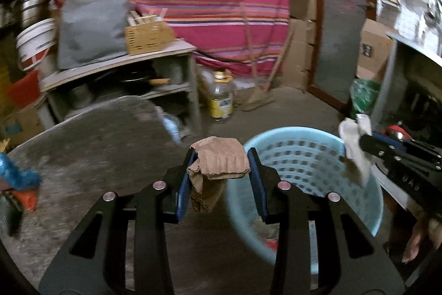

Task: Collect trash
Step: 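Carry both items over the blue basket and open both grippers to drop them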

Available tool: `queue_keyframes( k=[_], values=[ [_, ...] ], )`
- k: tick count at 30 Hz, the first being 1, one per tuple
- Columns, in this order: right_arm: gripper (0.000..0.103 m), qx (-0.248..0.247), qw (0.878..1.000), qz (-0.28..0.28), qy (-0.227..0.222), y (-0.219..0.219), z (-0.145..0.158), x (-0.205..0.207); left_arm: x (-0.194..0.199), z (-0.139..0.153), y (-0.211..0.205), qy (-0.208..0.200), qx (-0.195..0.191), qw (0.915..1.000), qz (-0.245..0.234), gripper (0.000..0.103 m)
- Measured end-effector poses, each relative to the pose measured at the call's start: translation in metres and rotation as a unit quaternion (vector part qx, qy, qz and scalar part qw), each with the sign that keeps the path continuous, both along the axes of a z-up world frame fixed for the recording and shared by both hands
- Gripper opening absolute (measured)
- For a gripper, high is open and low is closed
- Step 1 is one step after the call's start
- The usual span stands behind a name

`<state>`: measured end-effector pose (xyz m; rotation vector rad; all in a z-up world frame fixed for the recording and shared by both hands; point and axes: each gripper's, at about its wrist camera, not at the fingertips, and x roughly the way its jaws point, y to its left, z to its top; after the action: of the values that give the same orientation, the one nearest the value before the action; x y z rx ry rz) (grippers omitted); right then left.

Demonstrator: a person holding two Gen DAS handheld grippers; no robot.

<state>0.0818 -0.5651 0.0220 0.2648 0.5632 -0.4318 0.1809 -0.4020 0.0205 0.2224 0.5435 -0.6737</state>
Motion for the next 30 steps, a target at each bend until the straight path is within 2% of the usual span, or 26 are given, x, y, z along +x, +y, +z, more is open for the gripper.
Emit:
queue_keyframes(
  k=[6,7,9,11,16,18,21,24,28,29,30],
  values=[
    [0.015,0.014,1.0,-0.005,-0.008,-0.013,-0.003,-0.007,-0.015,-0.006,-0.04,-0.011,0.017,0.9992,-0.035,0.038],
    [0.015,0.016,1.0,-0.008,-0.008,-0.015,-0.004,-0.008,-0.016,-0.005,-0.042,-0.013,0.019,0.9991,-0.035,0.041],
    [0.015,0.023,1.0,-0.013,-0.009,-0.019,-0.006,-0.01,-0.014,-0.002,-0.041,-0.012,0.015,0.9994,-0.03,0.059],
    [0.015,0.028,0.999,-0.018,-0.011,-0.022,-0.008,-0.012,-0.009,0.001,-0.037,-0.014,0.011,0.9995,-0.024,0.065],
    [0.015,0.028,0.999,-0.017,-0.01,-0.023,-0.009,-0.012,0.001,0.008,-0.018,-0.01,0.006,0.9999,-0.008,0.081],
    [0.015,0.029,0.999,-0.013,-0.007,-0.022,-0.011,-0.008,0.004,0.013,-0.004,-0.012,-0.001,0.9999,0.0,0.093],
    [0.017,0.027,1.0,-0.008,0.0,-0.013,-0.012,0.002,0.006,0.019,0.02,-0.023,-0.003,0.9996,0.019,0.098],
    [0.021,0.026,0.999,-0.003,0.02,-0.002,-0.016,0.017,0.014,0.024,0.051,-0.028,0.003,0.9988,0.04,0.098],
    [0.059,0.024,0.999,-0.016,0.037,0.006,-0.021,0.029,0.027,0.029,0.098,-0.036,0.007,0.9963,0.077,0.098],
    [0.064,0.024,0.999,-0.021,0.039,0.006,-0.022,0.03,0.032,0.029,0.114,-0.041,0.012,0.9948,0.093,0.098],
    [0.064,0.023,0.998,-0.028,0.041,0.008,-0.022,0.031,0.034,0.029,0.124,-0.043,0.015,0.9938,0.102,0.098]
  ],
)
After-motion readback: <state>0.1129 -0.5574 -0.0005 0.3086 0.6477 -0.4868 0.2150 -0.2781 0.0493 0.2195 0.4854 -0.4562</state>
